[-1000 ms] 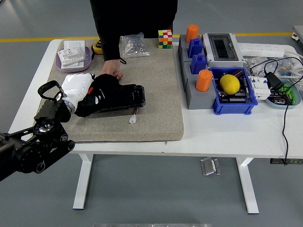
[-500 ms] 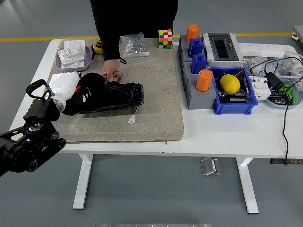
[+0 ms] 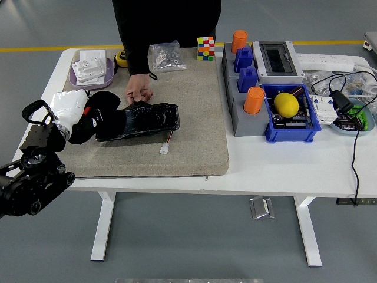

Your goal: Pick the rag up,wipe the panel,place it on the desk

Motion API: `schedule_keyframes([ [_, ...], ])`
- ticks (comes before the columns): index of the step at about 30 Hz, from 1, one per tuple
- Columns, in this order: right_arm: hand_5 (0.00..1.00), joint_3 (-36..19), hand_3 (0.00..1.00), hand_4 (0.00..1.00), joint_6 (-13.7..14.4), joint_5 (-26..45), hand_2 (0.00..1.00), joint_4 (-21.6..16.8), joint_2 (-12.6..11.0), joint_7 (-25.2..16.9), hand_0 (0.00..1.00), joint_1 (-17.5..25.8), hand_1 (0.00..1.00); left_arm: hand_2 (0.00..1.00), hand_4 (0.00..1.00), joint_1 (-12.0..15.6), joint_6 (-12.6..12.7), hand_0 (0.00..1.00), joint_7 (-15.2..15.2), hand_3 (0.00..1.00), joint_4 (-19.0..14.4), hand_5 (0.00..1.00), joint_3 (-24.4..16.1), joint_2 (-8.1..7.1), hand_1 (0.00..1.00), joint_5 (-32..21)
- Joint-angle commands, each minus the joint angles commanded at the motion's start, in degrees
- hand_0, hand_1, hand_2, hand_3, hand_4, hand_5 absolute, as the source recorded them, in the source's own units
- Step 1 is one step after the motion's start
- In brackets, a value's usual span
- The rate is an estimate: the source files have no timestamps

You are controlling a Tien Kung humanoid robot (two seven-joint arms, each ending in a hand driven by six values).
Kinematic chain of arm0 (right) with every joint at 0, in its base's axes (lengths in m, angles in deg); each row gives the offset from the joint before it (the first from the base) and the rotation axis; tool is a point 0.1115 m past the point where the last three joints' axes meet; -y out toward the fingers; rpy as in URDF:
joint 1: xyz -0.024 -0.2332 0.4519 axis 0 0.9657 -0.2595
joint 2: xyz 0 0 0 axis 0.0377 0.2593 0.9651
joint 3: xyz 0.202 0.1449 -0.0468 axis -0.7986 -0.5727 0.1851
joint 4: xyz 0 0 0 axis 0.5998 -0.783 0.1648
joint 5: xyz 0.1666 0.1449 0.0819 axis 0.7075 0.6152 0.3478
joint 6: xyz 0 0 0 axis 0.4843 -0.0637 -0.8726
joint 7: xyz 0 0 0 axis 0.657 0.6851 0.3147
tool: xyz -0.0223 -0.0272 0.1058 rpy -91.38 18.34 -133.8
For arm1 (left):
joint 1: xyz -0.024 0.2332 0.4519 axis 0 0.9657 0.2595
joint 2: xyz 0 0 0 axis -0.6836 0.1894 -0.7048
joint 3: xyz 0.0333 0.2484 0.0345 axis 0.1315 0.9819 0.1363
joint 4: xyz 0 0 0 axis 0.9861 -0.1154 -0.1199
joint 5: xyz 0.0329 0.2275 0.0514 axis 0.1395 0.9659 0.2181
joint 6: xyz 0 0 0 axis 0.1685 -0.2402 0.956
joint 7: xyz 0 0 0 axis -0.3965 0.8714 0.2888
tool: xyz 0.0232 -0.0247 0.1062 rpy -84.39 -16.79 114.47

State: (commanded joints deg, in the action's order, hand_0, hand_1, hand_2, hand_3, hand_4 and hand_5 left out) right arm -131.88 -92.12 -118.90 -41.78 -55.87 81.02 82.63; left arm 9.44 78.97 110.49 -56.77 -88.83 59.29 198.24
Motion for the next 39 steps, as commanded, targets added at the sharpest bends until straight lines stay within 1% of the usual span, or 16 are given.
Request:
schedule_keyframes([
  [7,0.574,-0.2,0.594,0.922,0.0,-0.2,0.716,0.0,-0.1,0.2,0.761,-0.1,0.707,0.455,0.461,-0.2,0.0,0.218,0.0,0.392,-0.8,0.002,0.4,0.36,0.12,-0.1],
  [11,0.574,0.1,0.594,0.922,-0.1,0.0,0.716,0.0,-0.1,0.1,0.761,-0.1,0.707,0.455,0.461,-0.8,0.0,0.218,0.1,0.392,-1.1,0.002,1.0,1.16,0.12,-0.1],
  [13,0.574,0.1,0.594,0.922,-0.1,-0.1,0.716,0.0,-0.1,0.1,0.759,-0.1,0.707,0.454,0.461,-1.2,0.1,0.218,0.1,0.391,-1.1,0.002,1.8,2.05,0.12,-0.5],
  [17,0.574,0.4,0.594,0.922,-0.1,0.1,0.716,0.0,0.0,0.0,0.759,-0.1,0.707,0.454,0.461,-1.5,-0.1,0.218,0.2,0.391,-1.3,0.002,3.3,3.28,0.12,-1.1],
  [22,0.574,0.5,0.594,0.922,-0.1,0.1,0.716,0.0,-0.2,0.1,0.761,-0.3,0.707,0.454,0.461,-1.8,-0.3,0.218,0.4,0.391,-2.0,0.002,4.4,4.03,0.119,-1.3],
  [29,0.574,0.5,0.593,0.922,-0.2,0.0,0.716,0.0,-0.5,0.2,0.761,-0.5,0.706,0.454,0.461,-3.1,-0.4,0.218,0.5,0.391,-2.9,0.002,5.3,5.0,0.119,-1.6],
  [34,0.575,0.7,0.594,0.923,-0.2,0.0,0.716,0.0,-0.5,0.2,0.76,-0.6,0.706,0.454,0.461,-4.2,-0.6,0.218,0.6,0.391,-3.5,0.002,7.2,6.06,0.119,-2.2],
  [39,0.575,0.9,0.593,0.923,-0.3,0.0,0.716,0.0,-0.7,0.2,0.759,-0.8,0.706,0.454,0.462,-4.8,-0.7,0.218,0.8,0.391,-4.4,0.002,8.9,6.76,0.119,-2.5],
])
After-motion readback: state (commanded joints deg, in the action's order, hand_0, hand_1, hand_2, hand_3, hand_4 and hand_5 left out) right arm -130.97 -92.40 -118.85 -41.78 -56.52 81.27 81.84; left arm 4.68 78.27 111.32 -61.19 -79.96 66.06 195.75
